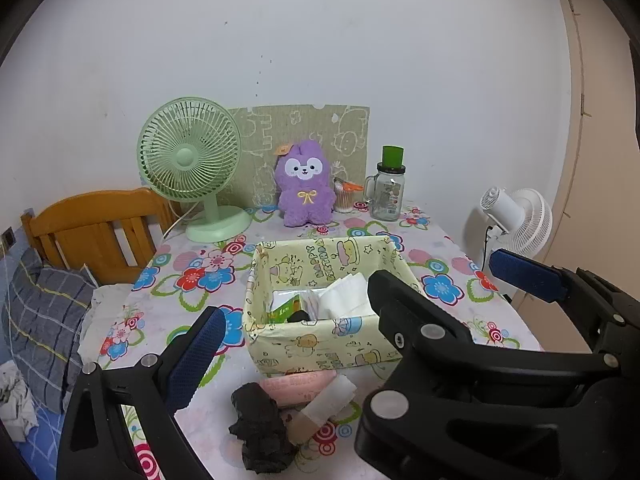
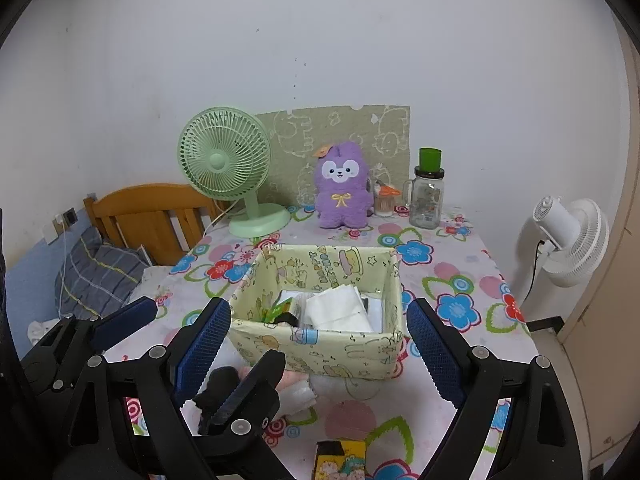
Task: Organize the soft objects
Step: 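Withdraw both open tools from the box toward the remaining items, then move the left tool to the black wrapped bundle while the right tool approaches the yellow cartoon pack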
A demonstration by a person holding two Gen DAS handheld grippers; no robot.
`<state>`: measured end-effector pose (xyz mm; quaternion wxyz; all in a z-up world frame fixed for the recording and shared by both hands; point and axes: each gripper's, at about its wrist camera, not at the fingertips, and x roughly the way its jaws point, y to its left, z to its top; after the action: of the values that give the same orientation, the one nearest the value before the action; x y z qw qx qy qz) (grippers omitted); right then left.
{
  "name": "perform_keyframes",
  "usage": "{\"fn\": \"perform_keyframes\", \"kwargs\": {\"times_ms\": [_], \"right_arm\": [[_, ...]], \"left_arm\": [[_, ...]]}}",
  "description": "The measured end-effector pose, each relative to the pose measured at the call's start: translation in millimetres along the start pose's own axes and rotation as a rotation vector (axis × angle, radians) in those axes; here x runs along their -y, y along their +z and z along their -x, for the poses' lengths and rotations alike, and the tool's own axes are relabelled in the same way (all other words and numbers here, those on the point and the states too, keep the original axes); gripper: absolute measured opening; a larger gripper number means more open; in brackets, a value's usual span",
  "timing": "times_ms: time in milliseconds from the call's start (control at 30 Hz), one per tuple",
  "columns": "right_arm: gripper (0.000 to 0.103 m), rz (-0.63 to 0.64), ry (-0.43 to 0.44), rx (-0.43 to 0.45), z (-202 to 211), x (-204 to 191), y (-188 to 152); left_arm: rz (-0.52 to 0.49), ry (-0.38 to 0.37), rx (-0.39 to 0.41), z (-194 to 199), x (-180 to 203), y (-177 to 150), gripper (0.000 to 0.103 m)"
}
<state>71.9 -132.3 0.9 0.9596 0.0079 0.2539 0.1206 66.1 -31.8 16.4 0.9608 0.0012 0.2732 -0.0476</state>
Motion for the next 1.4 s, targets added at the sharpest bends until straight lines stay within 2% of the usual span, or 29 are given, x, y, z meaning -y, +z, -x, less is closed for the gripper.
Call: {"fn": "perform_keyframes", "kwargs": {"times_ms": [767, 1400], "right_arm": [[0.092, 0.001, -0.004, 0.026, 33.6, -3.5, -32.3], [0.092, -0.014, -0.011, -0.007, 25.6, -3.5, -63.4]], "left_arm": [[-0.010, 0.002, 0.031, 33.5, 12.9, -29.0, 0.100], [-0.008, -0.006, 0.032, 31.0, 12.6, -57.7, 0.100]]}}
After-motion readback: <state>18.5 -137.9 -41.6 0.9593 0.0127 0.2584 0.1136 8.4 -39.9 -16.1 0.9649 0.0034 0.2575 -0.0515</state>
